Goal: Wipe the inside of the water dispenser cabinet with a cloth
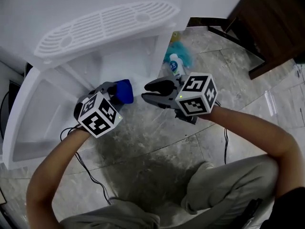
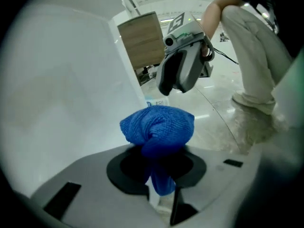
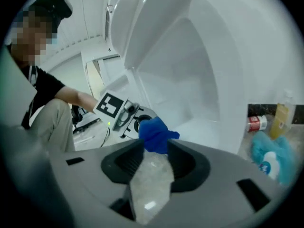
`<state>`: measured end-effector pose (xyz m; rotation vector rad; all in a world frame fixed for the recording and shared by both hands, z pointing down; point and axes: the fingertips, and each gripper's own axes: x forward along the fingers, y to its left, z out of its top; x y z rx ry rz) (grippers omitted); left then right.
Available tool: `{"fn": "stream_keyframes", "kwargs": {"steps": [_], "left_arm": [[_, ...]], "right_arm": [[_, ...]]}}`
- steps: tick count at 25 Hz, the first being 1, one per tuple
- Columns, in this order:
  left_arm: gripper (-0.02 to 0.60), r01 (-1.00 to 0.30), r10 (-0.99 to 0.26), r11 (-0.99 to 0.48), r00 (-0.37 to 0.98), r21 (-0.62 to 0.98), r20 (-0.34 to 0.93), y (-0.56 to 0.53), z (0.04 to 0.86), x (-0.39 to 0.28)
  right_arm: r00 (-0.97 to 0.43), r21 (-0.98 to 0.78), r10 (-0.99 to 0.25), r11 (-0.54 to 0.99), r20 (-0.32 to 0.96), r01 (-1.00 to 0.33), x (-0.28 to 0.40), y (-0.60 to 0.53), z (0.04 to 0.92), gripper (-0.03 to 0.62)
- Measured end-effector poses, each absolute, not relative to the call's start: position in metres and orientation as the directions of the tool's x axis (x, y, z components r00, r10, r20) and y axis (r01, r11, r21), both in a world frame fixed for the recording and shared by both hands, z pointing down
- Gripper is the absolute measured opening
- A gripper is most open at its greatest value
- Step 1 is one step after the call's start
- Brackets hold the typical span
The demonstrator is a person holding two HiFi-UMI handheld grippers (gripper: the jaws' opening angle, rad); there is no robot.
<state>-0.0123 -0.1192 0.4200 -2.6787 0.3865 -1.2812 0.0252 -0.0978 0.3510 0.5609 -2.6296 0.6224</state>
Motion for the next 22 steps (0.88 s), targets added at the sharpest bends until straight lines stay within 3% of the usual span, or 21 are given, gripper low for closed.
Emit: {"fn": "stream_keyframes", "kwargs": {"steps": [1,2,5,9,16,17,18,19,22], "left_arm": [[0.095,-0.207,-0.303,-0.953,0.599,-0.222,0.741,-0.115,0.422,-0.023],[0.095,-0.238,-0.311,-0.949,0.595,-0.206,0.741,-0.111,0.425,-0.031],[0.095,-0.271,-0.318,-0.944,0.594,-0.189,0.739,-0.100,0.432,-0.041],[0.095,-0.268,-0.339,-0.939,0.611,-0.216,0.716,-0.091,0.425,-0.033],[0.095,-0.276,-0.375,-0.927,0.623,-0.255,0.686,-0.091,0.411,-0.029],[0.095,-0.275,-0.373,-0.927,0.625,-0.254,0.686,-0.091,0.410,-0.029],[0.095,-0.275,-0.372,-0.928,0.626,-0.252,0.685,-0.091,0.410,-0.028],[0.095,-0.277,-0.373,-0.927,0.629,-0.252,0.682,-0.090,0.409,-0.028],[0.095,-0.277,-0.376,-0.926,0.632,-0.256,0.678,-0.088,0.407,-0.028]], "right_arm": [[-0.860,-0.369,-0.280,0.814,0.427,-0.448,0.013,-0.096,0.347,0.186],[-0.868,-0.397,-0.273,0.804,0.416,-0.443,0.001,-0.093,0.346,0.259],[-0.882,-0.453,-0.240,0.786,0.405,-0.421,-0.031,-0.087,0.347,0.298],[-0.881,-0.453,-0.208,0.794,0.425,-0.406,-0.059,-0.082,0.352,0.301],[-0.817,-0.367,-0.263,0.793,0.514,-0.486,-0.056,-0.088,0.364,0.301],[-0.808,-0.343,-0.270,0.801,0.523,-0.490,-0.055,-0.088,0.363,0.283],[-0.801,-0.319,-0.278,0.810,0.530,-0.492,-0.053,-0.089,0.362,0.151],[-0.797,-0.303,-0.281,0.817,0.534,-0.491,-0.052,-0.089,0.361,0.115],[-0.803,-0.306,-0.272,0.822,0.530,-0.481,-0.051,-0.088,0.358,0.096]]}}
